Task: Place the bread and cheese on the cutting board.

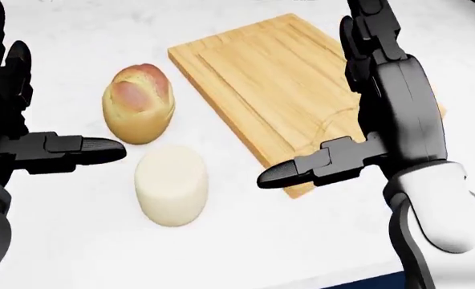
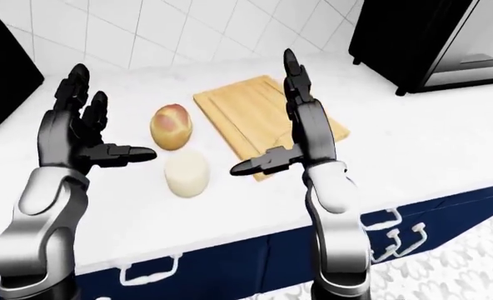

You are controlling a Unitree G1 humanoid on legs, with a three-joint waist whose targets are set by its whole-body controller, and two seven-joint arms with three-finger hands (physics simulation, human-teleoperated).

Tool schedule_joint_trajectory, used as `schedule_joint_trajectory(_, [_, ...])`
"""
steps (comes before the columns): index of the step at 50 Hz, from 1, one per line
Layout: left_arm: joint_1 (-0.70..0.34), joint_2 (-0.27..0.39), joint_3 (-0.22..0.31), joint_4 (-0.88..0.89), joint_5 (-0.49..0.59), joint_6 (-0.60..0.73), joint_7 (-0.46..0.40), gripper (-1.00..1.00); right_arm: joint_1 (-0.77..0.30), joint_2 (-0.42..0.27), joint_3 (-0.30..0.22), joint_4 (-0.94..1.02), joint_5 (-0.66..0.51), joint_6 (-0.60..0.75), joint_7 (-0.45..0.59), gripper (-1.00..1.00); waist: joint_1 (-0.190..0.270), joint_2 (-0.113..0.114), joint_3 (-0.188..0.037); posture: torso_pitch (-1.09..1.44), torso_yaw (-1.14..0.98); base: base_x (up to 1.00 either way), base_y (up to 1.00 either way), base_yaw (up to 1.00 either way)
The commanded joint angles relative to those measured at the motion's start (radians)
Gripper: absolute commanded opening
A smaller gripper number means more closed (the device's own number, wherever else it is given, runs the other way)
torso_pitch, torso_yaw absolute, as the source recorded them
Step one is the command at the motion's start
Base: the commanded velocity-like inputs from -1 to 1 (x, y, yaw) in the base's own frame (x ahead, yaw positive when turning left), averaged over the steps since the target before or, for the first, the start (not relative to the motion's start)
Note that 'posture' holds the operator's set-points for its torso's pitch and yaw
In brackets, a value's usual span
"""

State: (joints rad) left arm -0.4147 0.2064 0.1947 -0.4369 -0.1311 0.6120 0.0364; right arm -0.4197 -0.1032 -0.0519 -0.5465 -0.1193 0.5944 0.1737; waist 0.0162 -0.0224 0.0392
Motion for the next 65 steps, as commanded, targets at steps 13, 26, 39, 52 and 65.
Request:
schedule_joint_trajectory(13, [-0.032,0.014,0.013,-0.021,0.002,-0.029,0.003,1.00,-0.024,-0.003,-0.001,-0.031,-0.003,-0.030,0.002,1.00,0.002,0.032,-0.029,0.00,0.00,0.00,0.00,0.20])
schedule_joint_trajectory(26, [-0.038,0.021,0.017,-0.020,-0.007,-0.028,0.007,1.00,-0.043,-0.010,0.001,-0.013,-0.022,-0.007,-0.004,1.00,-0.008,0.047,-0.009,0.00,0.00,0.00,0.00,0.39])
schedule_joint_trajectory(39, [-0.028,0.021,0.017,-0.014,0.000,-0.042,0.006,1.00,-0.007,-0.006,0.037,-0.104,-0.030,0.133,0.002,1.00,-0.007,0.030,-0.033,0.00,0.00,0.00,0.00,0.00])
schedule_joint_trajectory(52, [-0.012,0.023,0.025,-0.012,0.005,-0.053,-0.004,1.00,0.057,0.042,0.103,-0.119,-0.157,0.128,0.131,1.00,-0.013,0.036,-0.042,0.00,0.00,0.00,0.00,0.00])
schedule_joint_trajectory(65, [-0.018,0.024,0.024,0.002,0.006,-0.057,-0.002,1.00,0.074,0.079,0.145,-0.098,-0.192,0.116,0.200,1.00,-0.017,0.039,-0.046,0.00,0.00,0.00,0.00,0.00])
